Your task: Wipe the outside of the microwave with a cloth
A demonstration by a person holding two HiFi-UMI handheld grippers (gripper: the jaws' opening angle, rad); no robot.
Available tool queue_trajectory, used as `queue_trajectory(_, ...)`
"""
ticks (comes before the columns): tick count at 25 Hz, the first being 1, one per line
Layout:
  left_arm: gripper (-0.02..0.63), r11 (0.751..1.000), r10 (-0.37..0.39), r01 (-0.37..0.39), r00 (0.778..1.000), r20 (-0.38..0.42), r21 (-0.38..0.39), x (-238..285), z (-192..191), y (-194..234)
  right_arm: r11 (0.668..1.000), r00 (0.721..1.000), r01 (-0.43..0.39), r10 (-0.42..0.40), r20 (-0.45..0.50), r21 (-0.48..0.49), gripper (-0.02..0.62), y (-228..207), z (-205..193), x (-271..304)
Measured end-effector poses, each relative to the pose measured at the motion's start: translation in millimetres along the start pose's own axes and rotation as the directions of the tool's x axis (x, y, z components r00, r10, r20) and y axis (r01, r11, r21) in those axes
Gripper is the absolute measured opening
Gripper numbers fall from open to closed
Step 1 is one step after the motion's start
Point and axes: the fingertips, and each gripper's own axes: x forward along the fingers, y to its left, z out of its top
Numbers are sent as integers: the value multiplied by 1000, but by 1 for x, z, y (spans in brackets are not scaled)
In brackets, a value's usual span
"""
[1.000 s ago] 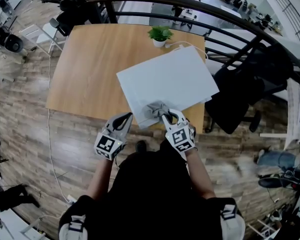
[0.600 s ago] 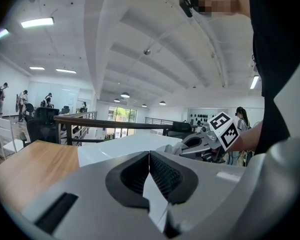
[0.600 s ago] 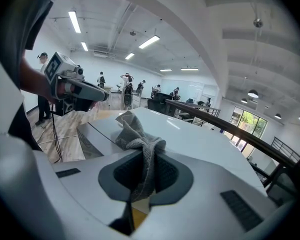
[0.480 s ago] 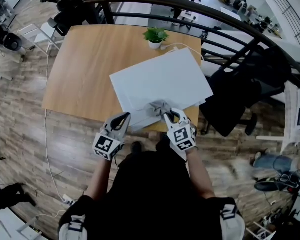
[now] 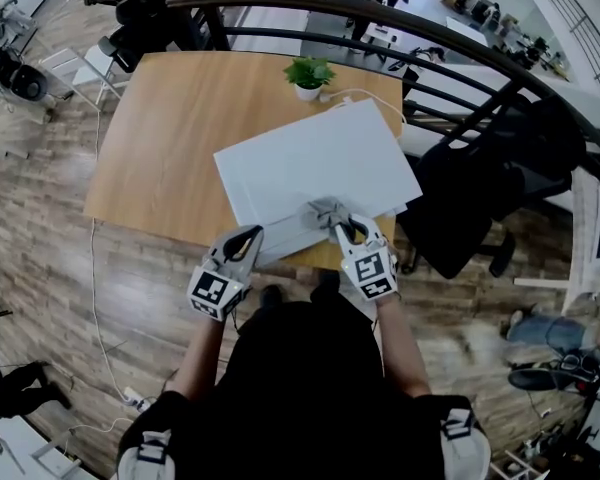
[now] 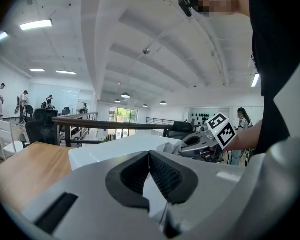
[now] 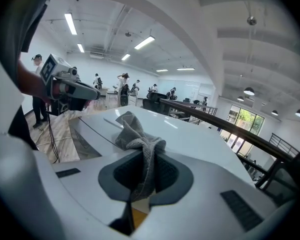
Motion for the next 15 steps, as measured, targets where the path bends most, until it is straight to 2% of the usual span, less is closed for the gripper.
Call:
queue_trajectory(7, 3, 1000, 8, -8, 1000, 9, 26, 9, 6, -4, 1000, 1000, 11, -11, 15, 3, 25, -20, -7, -4)
queue_trajectory(15, 3, 1000, 26, -26, 1000, -4, 3, 22, 7, -5, 999, 999, 34, -34, 3, 6, 25, -51, -19, -9)
